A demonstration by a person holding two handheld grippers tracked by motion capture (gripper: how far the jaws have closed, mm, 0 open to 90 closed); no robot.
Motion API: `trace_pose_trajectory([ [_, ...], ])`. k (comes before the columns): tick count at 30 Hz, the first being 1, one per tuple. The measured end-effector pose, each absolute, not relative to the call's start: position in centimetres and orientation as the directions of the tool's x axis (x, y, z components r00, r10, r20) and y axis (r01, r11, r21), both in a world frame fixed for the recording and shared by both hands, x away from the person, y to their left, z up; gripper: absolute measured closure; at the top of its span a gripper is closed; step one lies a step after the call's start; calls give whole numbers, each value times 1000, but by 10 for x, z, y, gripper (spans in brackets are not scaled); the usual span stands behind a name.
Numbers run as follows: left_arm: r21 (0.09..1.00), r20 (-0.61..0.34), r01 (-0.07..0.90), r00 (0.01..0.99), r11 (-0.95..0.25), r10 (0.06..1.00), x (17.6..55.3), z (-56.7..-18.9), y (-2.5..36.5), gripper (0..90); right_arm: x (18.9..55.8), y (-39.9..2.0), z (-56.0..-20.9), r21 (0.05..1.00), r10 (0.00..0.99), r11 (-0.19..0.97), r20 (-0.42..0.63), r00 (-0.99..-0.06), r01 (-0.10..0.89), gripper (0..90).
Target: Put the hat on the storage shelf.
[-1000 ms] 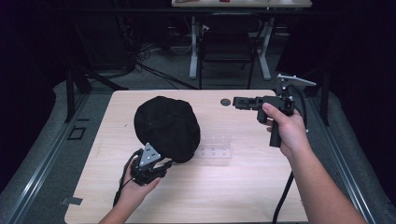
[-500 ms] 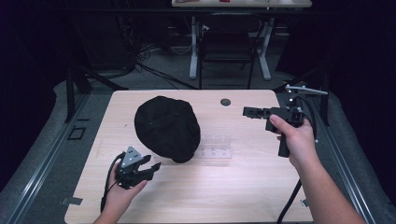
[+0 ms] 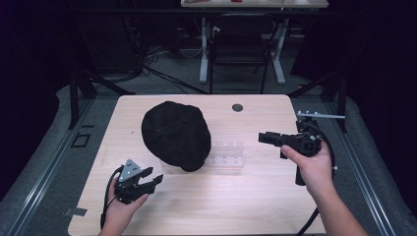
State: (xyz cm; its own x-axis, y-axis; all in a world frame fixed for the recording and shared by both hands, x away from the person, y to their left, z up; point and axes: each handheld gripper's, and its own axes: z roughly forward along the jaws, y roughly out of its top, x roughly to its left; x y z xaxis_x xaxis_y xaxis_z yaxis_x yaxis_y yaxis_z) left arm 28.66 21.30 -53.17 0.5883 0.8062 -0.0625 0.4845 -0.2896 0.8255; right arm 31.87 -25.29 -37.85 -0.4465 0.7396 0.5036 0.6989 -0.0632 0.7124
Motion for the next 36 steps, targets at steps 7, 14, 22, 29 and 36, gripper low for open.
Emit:
trace_pose_trajectory([
  [7, 815, -58, 492, 594, -306, 802, 288, -542, 217, 494, 300, -249, -402, 758, 805, 6, 383, -453, 652, 534],
  [14, 810, -64, 497, 603, -312, 795, 288, -546, 216, 492, 282, -250, -429, 789, 852, 27, 303, -427, 613, 480],
  [22, 812, -73, 498, 605, -305, 793, 286, -547, 215, 492, 269, -251, -467, 806, 891, 88, 198, -408, 585, 469],
  [29, 806, -78, 506, 605, -307, 793, 287, -550, 215, 493, 265, -251, -496, 787, 907, 81, 196, -372, 612, 471],
  [36, 804, -76, 506, 609, -313, 790, 286, -553, 212, 492, 260, -249, -519, 794, 922, 108, 145, -359, 599, 471],
])
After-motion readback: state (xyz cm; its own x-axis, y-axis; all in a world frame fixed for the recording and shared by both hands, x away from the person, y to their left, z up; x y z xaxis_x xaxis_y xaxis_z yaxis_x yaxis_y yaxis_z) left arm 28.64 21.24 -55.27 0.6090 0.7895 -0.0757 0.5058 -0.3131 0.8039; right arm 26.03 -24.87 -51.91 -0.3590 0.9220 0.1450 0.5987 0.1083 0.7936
